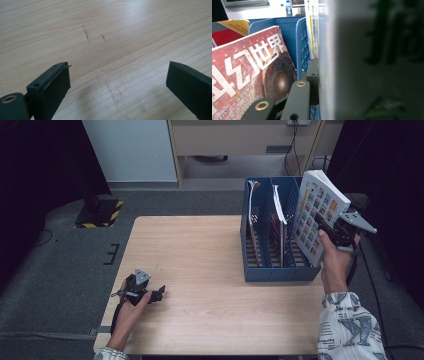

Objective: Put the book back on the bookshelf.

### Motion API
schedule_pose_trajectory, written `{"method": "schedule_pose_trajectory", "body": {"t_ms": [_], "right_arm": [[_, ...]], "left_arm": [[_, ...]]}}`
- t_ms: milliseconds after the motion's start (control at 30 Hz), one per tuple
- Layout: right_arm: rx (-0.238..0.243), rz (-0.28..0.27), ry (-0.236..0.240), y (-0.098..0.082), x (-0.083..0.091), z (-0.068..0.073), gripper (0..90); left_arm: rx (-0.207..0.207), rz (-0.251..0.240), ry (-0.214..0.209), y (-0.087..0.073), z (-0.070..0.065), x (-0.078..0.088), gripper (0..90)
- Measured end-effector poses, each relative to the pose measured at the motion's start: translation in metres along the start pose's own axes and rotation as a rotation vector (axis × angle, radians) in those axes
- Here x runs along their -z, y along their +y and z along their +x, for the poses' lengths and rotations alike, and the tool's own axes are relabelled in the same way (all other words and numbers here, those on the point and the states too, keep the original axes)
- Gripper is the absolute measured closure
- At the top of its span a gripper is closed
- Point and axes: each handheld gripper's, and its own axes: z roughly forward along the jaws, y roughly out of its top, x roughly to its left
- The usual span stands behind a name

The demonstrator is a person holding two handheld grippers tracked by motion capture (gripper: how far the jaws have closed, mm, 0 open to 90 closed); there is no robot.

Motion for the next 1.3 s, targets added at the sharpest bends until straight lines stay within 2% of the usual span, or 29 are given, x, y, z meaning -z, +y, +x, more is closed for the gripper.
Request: {"method": "schedule_pose_trajectory", "body": {"t_ms": [667,1300], "right_arm": [[-0.020,-0.007,0.004,-0.009,-0.020,0.004,73.9],[-0.021,0.008,0.005,-0.017,-0.028,0.005,73.9]], "left_arm": [[0.005,-0.003,-0.003,0.000,0.001,0.000,4.9],[0.004,-0.006,-0.005,0.000,0.001,0.000,4.9]]}}
